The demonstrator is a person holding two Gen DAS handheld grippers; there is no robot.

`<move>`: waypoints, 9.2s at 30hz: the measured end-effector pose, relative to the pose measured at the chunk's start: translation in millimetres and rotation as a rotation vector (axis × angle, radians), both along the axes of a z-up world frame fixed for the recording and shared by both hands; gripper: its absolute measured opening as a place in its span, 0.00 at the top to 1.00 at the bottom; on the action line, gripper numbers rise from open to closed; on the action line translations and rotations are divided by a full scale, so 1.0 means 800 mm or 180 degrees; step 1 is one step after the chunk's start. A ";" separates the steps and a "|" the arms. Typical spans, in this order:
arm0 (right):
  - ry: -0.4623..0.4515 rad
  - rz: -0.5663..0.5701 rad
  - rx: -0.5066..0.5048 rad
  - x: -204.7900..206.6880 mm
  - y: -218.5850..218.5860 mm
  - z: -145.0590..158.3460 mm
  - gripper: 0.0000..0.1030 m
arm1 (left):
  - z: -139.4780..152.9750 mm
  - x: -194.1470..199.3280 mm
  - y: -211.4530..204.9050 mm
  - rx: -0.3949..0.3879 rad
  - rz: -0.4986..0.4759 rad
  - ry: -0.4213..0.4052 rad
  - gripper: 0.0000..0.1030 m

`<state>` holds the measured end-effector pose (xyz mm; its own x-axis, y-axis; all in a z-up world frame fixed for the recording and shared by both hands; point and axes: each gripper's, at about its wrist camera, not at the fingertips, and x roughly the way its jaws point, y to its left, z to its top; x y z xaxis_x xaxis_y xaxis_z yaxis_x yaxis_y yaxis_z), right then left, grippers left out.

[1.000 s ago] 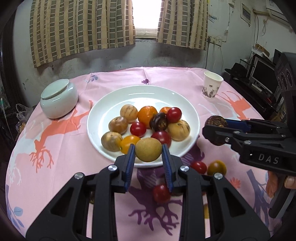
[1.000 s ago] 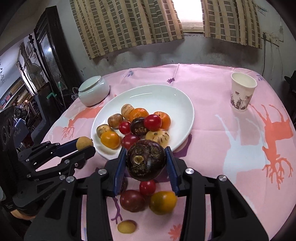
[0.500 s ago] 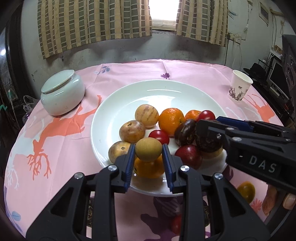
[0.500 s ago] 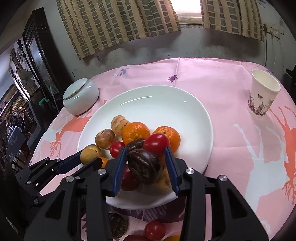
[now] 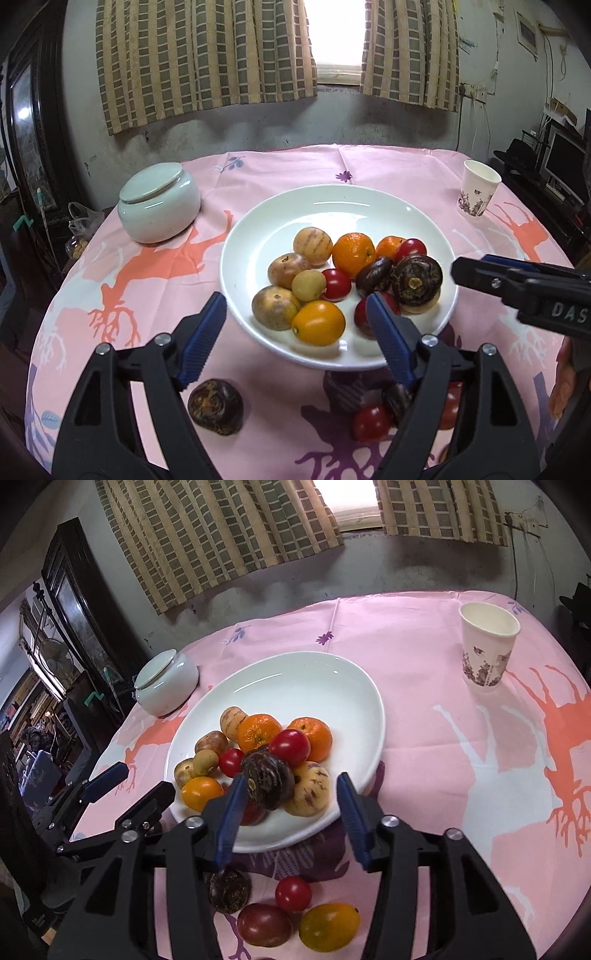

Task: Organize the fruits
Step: 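Carry both fruits onto the white plate and open both tools, then grasp a small tan fruit with the right tool while the left tool grasps a red tomato, then carry both held fruits onto the white plate and open both tools, then grasp a yellow-green tomato with the right tool while the left tool grasps a brown fruit, then carry both held fruits onto the white plate and open both tools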

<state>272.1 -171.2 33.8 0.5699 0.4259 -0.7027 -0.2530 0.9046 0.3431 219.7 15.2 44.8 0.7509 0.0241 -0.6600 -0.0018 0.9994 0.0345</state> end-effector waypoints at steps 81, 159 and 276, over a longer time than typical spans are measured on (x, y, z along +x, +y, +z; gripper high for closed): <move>0.0028 0.1096 -0.0873 -0.145 0.032 -0.065 0.72 | -0.078 -0.071 -0.049 -0.0134 -0.1191 0.0311 0.73; -0.0252 0.0098 -0.0292 -0.075 -0.027 0.006 0.41 | -0.025 -0.047 -0.022 -0.0346 -0.0512 0.0196 0.18; -0.0270 0.0253 -0.0140 -0.005 0.020 0.015 0.57 | -0.007 0.018 -0.014 -0.0072 -0.0441 0.0153 0.55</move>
<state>268.3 -155.5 45.8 0.5937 0.4420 -0.6724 -0.3509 0.8942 0.2780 234.5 4.0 38.8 0.7135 -0.0929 -0.6944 0.1374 0.9905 0.0086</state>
